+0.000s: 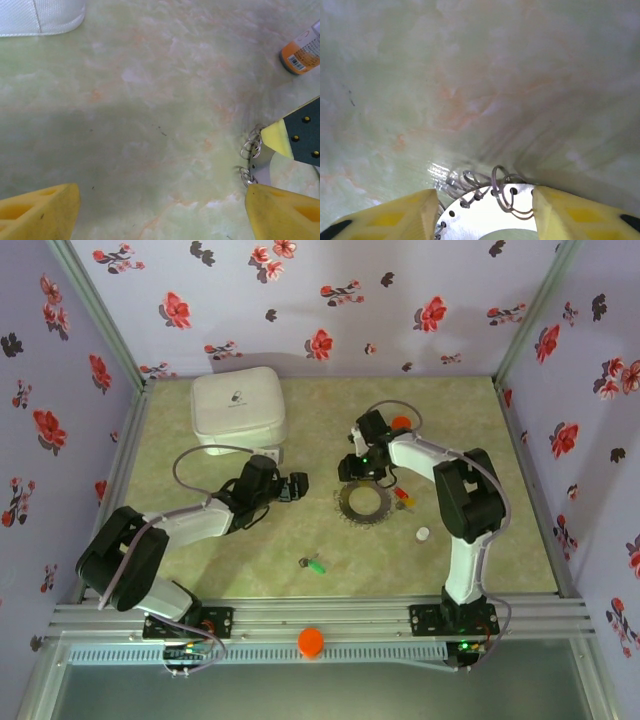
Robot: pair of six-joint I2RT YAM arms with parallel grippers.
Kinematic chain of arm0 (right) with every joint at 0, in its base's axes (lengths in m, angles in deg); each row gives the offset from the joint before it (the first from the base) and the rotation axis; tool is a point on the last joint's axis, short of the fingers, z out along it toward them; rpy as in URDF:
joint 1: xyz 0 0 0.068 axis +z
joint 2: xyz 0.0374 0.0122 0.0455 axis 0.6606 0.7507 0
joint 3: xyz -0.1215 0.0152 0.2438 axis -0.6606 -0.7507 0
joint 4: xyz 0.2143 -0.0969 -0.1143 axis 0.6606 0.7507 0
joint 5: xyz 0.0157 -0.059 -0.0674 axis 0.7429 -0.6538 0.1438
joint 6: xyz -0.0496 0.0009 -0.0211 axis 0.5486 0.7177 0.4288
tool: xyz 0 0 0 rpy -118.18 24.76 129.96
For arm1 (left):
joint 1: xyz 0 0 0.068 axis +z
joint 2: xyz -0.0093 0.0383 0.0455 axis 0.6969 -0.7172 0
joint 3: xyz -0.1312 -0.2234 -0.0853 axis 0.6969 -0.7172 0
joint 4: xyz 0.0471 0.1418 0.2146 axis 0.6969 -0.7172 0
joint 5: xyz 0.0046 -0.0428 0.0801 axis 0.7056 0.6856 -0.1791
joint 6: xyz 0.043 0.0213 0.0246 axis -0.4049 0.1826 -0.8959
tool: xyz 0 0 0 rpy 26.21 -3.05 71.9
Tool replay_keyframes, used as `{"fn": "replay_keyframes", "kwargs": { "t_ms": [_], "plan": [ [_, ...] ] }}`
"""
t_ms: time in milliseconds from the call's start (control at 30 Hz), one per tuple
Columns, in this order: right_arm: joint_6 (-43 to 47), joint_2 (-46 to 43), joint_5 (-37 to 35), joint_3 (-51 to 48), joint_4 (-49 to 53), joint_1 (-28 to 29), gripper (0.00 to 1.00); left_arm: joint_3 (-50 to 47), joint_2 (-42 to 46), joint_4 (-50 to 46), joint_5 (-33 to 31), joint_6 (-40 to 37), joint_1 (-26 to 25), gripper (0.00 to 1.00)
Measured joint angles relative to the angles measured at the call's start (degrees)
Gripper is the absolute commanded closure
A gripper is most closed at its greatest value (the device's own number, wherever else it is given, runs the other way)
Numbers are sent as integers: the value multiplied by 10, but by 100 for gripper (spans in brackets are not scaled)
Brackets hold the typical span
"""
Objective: Put the keys on the keyring
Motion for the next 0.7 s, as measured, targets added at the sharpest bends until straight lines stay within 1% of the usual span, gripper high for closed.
{"fn": "replay_keyframes", "kwargs": {
  "t_ms": [33,100,267,400,467,567,633,700],
  "plan": [
    [2,-1,-2,0,5,2,53,0,0,-2,0,1,0,13],
    [6,-5,-5,0,13,6,54,0,0,-3,0,2,0,14],
    [11,-12,-19,0,25,14,51,4,0,-13,7,5,0,13],
    [20,-22,-57,4,42,23,51,4,0,-16,9,6,1,12],
    [30,-29,-80,11,54,25,54,4,0,-16,11,6,1,12],
    [53,-34,-115,29,75,27,64,4,0,-15,11,6,4,12],
    [71,-32,-130,46,95,27,67,3,0,-12,11,6,7,12],
    [83,-32,-138,60,109,28,67,3,0,-10,11,6,9,12]
  ]
}}
